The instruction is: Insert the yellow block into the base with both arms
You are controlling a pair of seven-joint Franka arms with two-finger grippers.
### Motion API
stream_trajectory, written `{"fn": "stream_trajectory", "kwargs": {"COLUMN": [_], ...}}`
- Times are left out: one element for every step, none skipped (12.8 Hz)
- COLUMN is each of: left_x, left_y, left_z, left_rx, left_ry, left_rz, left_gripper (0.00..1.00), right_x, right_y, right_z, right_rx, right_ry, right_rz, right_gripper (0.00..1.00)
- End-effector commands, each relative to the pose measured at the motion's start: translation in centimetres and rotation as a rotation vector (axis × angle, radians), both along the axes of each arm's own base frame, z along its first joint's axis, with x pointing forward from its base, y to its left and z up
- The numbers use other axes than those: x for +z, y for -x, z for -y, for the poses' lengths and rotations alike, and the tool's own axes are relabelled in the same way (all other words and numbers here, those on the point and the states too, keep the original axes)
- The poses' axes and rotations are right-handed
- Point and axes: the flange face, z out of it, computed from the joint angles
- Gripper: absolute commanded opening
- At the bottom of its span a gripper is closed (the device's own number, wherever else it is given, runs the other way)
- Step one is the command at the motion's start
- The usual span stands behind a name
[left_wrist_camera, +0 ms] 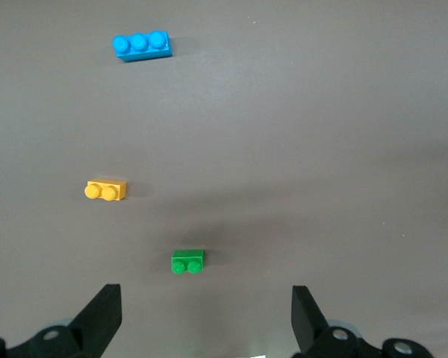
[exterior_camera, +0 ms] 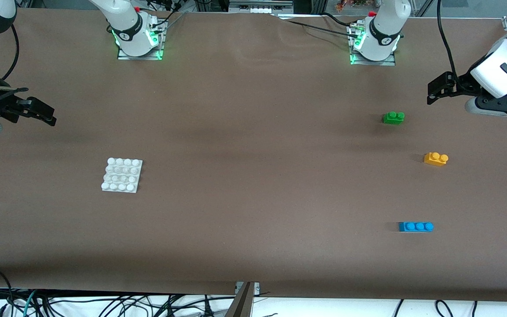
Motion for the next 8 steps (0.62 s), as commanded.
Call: {"fn": "stream_trajectory", "kwargs": {"left_x": [0.76,0.76,0.83,0.83,0.83,0.83,0.83,0.83], "left_y": [0.02,0.01,-0.01,0.0,0.04,0.05,0.06,0.05], "left_z": [0.16,0.0,-0.17,0.0,0.41,0.49,0.51,0.43], "left_rx": [-0.003,-0.001,-0.001,-0.003,-0.006,-0.007,-0.007,-0.007], "left_ry": [-0.022,-0.022,-0.022,-0.022,-0.022,-0.022,-0.02,-0.02], "left_rz": [0.002,0.001,0.003,0.003,0.003,0.003,0.003,0.003], "left_gripper": [1.0,1.0,1.0,1.0,1.0,1.0,1.0,1.0], "right_x": [0.62,0.62,0.62,0.62,0.62,0.54,0.62,0.62], "right_y": [0.49,0.49,0.49,0.49,0.49,0.46,0.49,0.49], "right_z": [0.17,0.17,0.17,0.17,0.17,0.16,0.17,0.17], "right_rx": [-0.012,-0.012,-0.012,-0.012,-0.012,-0.012,-0.012,-0.012], "right_ry": [-0.002,-0.002,-0.002,-0.002,-0.002,-0.002,-0.002,-0.002], "right_rz": [0.001,0.001,0.001,0.001,0.001,-0.001,0.001,0.001], "right_gripper": [1.0,1.0,1.0,1.0,1.0,1.0,1.0,1.0]}}
